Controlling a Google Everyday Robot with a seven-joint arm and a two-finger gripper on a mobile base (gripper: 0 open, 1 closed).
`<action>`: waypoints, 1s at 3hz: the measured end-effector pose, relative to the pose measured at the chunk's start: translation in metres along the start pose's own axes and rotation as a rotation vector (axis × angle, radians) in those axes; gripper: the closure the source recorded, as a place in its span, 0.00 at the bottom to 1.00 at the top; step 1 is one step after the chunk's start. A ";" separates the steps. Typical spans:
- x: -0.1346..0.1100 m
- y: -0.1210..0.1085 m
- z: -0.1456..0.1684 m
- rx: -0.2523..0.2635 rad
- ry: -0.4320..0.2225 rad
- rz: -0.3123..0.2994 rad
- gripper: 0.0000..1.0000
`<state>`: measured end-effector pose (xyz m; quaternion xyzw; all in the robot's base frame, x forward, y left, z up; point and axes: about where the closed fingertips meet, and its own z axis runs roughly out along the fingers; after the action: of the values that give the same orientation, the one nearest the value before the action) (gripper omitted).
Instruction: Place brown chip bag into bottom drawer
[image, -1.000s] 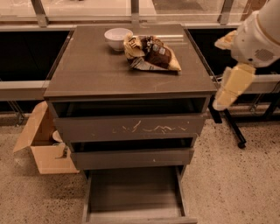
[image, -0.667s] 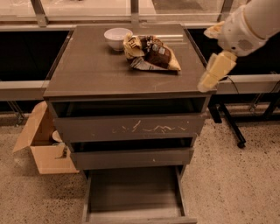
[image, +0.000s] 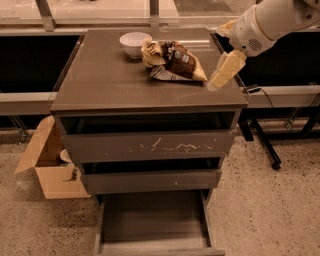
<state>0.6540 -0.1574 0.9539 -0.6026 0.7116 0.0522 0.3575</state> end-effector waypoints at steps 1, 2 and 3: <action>-0.005 -0.027 0.024 0.008 -0.047 -0.043 0.00; -0.008 -0.060 0.061 0.009 -0.083 -0.071 0.00; -0.030 -0.090 0.120 0.011 -0.059 -0.087 0.00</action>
Offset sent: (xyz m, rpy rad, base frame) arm 0.1525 0.0265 -0.0191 0.0710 -0.1173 0.1084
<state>0.7889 -0.0965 0.9146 -0.6290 0.6742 0.0507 0.3837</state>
